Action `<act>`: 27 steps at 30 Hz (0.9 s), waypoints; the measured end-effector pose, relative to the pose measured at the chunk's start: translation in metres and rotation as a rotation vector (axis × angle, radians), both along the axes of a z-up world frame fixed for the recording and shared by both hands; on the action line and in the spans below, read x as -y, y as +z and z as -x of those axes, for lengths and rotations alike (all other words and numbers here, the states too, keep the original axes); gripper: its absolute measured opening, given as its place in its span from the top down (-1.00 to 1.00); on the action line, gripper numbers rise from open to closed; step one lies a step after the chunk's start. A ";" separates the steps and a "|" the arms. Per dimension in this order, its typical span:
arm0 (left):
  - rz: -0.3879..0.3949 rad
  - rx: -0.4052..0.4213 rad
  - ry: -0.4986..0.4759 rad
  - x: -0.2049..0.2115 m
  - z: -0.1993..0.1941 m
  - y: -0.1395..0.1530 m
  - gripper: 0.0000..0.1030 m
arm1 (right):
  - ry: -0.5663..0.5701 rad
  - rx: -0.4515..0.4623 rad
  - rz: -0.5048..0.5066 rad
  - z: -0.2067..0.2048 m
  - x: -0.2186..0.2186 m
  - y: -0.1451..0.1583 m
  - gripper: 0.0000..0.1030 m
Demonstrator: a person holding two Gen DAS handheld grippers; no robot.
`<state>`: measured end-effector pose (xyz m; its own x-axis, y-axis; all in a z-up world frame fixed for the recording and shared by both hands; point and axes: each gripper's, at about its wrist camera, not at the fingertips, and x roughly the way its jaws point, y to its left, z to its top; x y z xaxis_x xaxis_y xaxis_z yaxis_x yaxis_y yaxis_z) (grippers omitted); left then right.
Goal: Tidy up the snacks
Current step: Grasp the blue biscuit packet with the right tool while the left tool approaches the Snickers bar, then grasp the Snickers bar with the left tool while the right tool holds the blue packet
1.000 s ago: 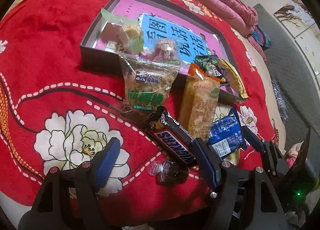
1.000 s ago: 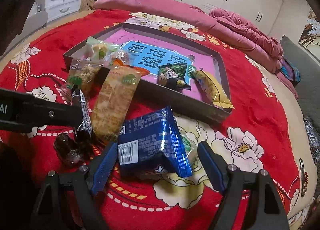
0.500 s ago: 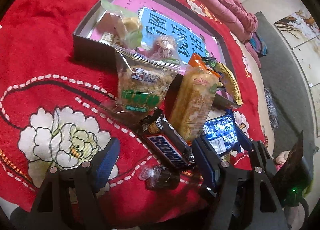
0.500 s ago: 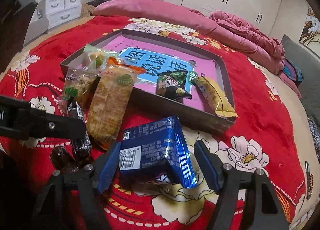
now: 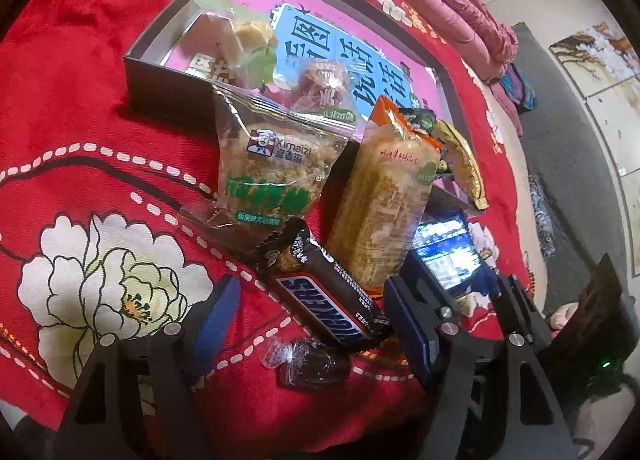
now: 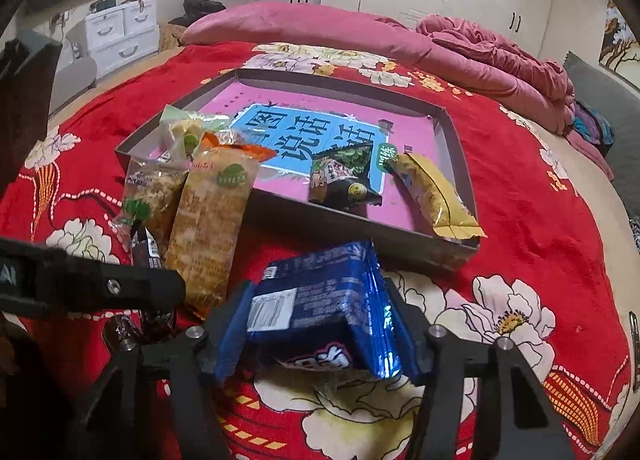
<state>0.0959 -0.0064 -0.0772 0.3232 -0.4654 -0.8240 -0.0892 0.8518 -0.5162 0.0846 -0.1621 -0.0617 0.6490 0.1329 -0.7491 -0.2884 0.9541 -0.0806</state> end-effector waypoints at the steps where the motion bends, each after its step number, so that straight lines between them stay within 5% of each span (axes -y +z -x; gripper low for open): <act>1: -0.008 0.001 -0.002 0.001 0.000 0.000 -0.45 | -0.003 -0.002 -0.008 -0.001 0.001 0.000 -0.15; 8: -0.084 0.014 -0.025 0.012 -0.004 -0.001 -0.36 | -0.012 -0.004 -0.062 -0.002 0.008 0.004 -0.08; 27: -0.028 0.040 -0.019 -0.003 0.006 0.007 0.08 | -0.085 -0.013 -0.357 0.002 0.054 0.016 0.03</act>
